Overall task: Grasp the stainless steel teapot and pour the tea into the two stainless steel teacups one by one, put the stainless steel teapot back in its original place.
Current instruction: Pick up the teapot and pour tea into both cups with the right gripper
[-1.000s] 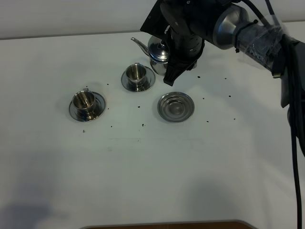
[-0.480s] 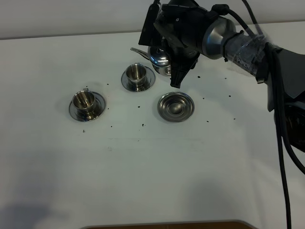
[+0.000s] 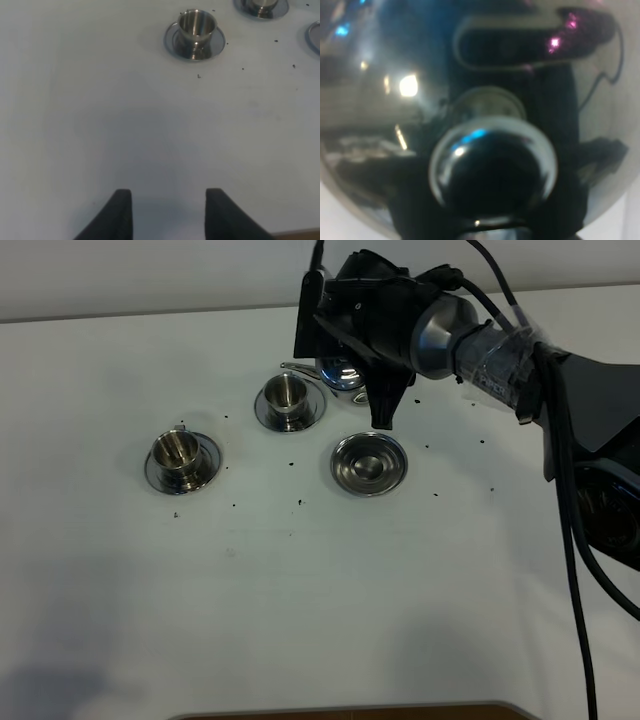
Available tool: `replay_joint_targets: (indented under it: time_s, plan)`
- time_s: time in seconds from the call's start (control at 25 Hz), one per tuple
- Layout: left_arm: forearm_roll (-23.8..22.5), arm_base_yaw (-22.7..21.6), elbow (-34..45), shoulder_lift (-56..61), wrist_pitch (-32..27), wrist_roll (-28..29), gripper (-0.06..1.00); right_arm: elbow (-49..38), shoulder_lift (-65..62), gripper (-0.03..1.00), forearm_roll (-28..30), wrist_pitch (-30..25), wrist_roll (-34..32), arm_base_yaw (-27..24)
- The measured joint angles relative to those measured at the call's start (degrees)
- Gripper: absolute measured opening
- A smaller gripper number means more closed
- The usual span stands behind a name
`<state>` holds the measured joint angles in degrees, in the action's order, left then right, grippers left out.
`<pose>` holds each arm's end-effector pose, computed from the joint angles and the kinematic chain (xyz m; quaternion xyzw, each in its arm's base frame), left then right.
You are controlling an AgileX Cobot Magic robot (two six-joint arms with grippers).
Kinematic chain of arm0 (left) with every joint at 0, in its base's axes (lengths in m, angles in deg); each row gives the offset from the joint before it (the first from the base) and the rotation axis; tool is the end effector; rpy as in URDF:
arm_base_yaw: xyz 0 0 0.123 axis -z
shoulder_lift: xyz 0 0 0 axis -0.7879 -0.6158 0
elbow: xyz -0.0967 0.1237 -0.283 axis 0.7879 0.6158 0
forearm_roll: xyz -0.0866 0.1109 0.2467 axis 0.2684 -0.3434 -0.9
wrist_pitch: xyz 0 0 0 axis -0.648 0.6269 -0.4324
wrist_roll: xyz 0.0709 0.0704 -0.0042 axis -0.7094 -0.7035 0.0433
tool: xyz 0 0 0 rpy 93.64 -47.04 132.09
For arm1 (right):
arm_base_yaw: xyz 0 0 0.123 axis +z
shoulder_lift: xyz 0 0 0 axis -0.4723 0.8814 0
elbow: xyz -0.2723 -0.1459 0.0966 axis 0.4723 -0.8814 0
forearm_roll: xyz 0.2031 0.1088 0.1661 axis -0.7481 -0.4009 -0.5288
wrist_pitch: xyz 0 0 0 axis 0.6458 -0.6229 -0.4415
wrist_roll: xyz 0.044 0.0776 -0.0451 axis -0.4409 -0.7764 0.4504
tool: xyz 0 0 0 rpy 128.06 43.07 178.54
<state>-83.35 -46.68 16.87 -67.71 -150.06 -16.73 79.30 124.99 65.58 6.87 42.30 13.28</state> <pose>-0.0021 0.0010 0.2750 0.0360 0.8631 -0.0212 0.5034 0.4581 0.3402 0.1906 -0.6535 0.6921 -0.2598 0.1626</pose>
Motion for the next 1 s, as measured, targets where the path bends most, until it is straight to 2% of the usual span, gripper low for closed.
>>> replay_joint_targets:
  time_s: [0.72, 1.0]
  plan:
    - [0.0, 0.0, 0.0, 0.0, 0.0, 0.0, 0.39, 0.0, 2.61, 0.19, 8.39, 0.27, 0.89, 1.22]
    - [0.0, 0.0, 0.0, 0.0, 0.0, 0.0, 0.39, 0.0, 2.86, 0.19, 14.07, 0.33, 0.9, 2.26]
